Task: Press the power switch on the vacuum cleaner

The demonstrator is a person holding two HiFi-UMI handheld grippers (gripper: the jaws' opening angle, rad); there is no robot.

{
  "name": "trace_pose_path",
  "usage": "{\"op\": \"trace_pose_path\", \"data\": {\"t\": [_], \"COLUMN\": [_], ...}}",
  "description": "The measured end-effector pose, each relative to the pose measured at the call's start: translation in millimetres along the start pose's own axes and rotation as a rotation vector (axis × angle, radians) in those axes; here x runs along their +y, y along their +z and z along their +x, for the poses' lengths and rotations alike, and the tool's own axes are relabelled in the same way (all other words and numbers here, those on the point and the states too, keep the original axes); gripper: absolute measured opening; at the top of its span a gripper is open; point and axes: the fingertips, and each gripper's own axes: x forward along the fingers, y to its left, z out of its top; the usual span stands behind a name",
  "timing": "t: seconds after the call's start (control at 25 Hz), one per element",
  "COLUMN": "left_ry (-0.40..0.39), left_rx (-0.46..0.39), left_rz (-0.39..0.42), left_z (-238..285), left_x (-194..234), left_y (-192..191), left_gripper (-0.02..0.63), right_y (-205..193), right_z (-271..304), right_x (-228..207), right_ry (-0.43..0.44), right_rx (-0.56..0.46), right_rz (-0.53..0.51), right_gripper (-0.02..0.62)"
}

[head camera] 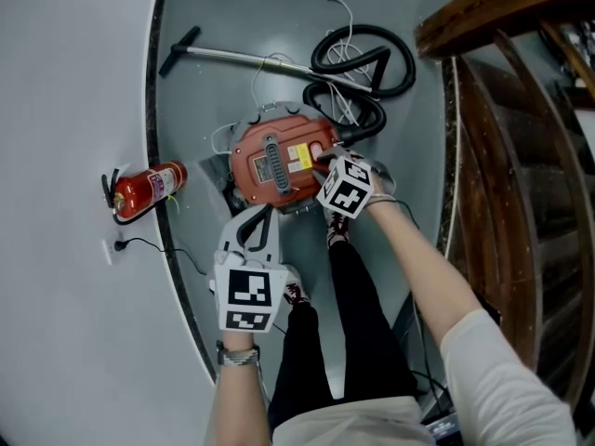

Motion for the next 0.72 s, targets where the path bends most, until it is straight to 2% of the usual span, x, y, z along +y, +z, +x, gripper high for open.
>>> {"op": "trace_pose_path", "data": {"t": [0.2,0.72], "left_ry": [-0.005,-0.004], "left_rx": [0.009,0.020], "left_rz": [-0.001,0.006], "left_z": [2.1,3.5], "left_x": [-2.9,-6.4], "left_y": [-4.3,-6.5], "left_gripper": [0.000,0.000], "right_y": [-9.4,-5.7], "right_z": [7.3,6.1], "right_x": [1.2,0.6], "right_ry": [-0.006,-0.023], "right_rx": [0.012,0.019], "right_rz": [0.043,0.028], "right_gripper": [0.097,0.097]}}
